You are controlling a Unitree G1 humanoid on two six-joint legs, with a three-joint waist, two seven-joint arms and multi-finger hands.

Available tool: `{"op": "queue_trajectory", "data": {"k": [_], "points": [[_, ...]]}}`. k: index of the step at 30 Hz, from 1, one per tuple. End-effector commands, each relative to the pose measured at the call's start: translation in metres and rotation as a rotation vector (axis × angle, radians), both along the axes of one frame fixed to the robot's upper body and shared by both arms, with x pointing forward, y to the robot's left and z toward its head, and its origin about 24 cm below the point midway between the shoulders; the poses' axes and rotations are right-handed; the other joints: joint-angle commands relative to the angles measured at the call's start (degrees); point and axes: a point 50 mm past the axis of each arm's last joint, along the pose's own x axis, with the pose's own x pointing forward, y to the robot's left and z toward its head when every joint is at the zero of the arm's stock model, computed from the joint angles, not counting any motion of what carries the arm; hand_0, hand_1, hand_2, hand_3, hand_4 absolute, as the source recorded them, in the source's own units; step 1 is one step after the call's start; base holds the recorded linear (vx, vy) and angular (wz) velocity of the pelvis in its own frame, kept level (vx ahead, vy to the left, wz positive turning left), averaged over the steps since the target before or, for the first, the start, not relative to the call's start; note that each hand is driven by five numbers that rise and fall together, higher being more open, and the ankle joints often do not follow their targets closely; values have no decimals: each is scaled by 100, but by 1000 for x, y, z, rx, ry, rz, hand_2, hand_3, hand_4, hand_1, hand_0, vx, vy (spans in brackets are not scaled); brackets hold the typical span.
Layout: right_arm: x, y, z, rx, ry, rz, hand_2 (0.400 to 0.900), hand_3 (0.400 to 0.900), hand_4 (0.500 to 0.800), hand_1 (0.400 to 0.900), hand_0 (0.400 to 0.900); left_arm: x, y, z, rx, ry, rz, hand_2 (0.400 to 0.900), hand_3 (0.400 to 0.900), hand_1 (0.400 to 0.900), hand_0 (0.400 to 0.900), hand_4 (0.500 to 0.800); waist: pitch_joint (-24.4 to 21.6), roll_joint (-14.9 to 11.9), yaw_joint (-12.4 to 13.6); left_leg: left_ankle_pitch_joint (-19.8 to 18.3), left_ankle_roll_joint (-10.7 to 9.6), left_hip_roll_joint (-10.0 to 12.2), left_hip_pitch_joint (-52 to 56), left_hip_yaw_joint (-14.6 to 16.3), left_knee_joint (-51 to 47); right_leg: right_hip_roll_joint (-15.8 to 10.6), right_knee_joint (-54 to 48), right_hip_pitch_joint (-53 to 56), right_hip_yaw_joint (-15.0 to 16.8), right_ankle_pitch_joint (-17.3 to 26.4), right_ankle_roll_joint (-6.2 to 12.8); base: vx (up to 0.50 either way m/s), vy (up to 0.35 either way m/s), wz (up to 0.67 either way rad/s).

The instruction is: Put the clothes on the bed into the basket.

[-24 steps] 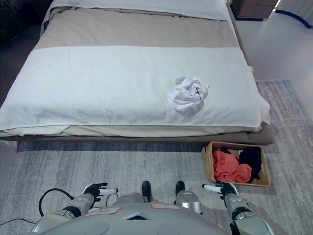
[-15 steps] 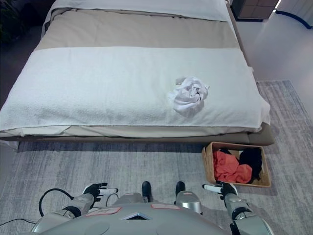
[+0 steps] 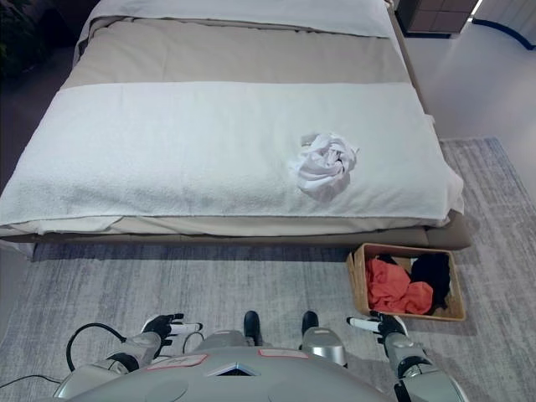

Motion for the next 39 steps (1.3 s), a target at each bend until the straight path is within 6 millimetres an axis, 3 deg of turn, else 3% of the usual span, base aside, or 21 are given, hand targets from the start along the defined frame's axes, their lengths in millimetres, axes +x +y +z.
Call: {"op": "queue_trajectory", "data": {"k": [1,6,15,18,21,22,25,28,31,36,39], "points": [[12,-15,7,-62,-10,43,900,900,800,900,900,15,5,4,42,-19,-19,900,900,900,900,800,130,-18,7,-570,-281,156,303,35,33,-59,50,85,93,-375,231,0,0,0],[11,-17,8,-66,-7,30,900,900,800,900,900,21,6,6,47,-34,-30,900,900,900,900,800,171,7,-19,-558,-285,170,305,-3,33,-42,148,62,96,-456,204,9,-26,8],[12,-21,10,-71,-23,15,900,900,800,900,900,29,10,9,52,-58,-37,900,900,900,900,800,281,43,-97,-645,-368,265,-88,-214,686,124,767,-206,146,-851,-49,-7,-96,24],[16,-25,12,-81,-38,10,900,900,800,900,900,29,8,9,39,-61,-31,900,900,900,900,800,416,12,-100,-735,-458,82,-487,-357,1548,143,767,-152,153,-917,-157,-19,-136,23],[25,-29,16,-95,-62,33,900,900,800,900,900,36,6,10,26,-80,-31,900,900,900,900,800,632,-59,9,-593,-510,-295,-1008,-860,2532,159,792,-126,215,-893,-270,-44,-141,7],[28,-31,18,-103,-76,32,900,900,800,900,900,36,5,10,23,-82,-29,900,900,900,900,800,655,-65,-6,-513,-498,-316,-1180,-844,2594,177,789,-108,186,-911,-301,-3,-121,21],[26,-34,19,-111,-73,20,900,900,800,900,900,31,4,8,18,-63,-31,900,900,900,900,800,639,-47,1,-344,-416,-115,-1543,-649,2009,243,770,-24,102,-1035,-344,78,-71,15],[32,-34,21,-125,-87,39,900,900,800,900,900,25,5,7,24,-50,-25,900,900,900,900,800,665,50,53,218,-413,164,-1667,-824,868,426,781,9,191,-1138,-351,165,13,-23],[35,-33,21,-126,-95,59,900,900,800,900,900,16,7,5,27,-31,-11,900,900,900,900,800,678,86,118,423,-498,363,-1769,-866,232,504,638,250,455,-1219,-278,208,64,-45],[35,-30,20,-112,-85,74,900,900,800,900,900,8,10,4,32,-12,8,900,900,900,900,800,517,85,197,594,-493,454,-1589,-731,296,422,474,504,804,-1315,-128,247,179,-54],[35,-25,17,-89,-80,76,900,900,800,900,900,13,15,7,47,-20,0,900,900,900,900,800,437,-73,187,431,-384,306,-1733,-610,806,169,603,541,929,-1378,7,241,268,-25]]}}
